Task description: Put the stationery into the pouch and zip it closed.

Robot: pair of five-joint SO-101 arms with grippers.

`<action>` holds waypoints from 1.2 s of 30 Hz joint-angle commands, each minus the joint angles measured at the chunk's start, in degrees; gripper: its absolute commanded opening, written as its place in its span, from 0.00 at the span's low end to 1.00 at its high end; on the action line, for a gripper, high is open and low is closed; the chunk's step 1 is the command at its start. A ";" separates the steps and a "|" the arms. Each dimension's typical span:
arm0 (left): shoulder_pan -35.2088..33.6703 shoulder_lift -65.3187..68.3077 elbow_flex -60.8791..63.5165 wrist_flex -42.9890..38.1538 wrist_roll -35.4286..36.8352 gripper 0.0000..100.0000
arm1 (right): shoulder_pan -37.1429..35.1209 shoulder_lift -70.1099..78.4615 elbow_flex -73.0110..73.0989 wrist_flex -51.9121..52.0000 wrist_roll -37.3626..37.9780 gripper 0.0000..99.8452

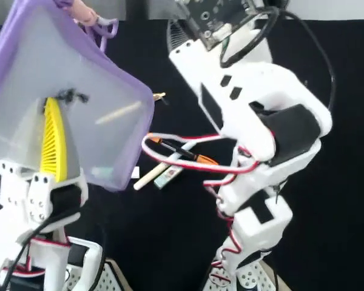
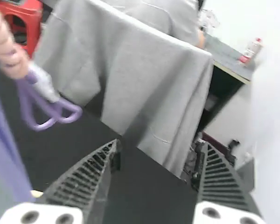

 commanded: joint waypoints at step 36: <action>28.88 0.18 -5.67 -1.41 0.09 0.03 | -10.37 -38.73 39.34 -2.73 1.32 0.26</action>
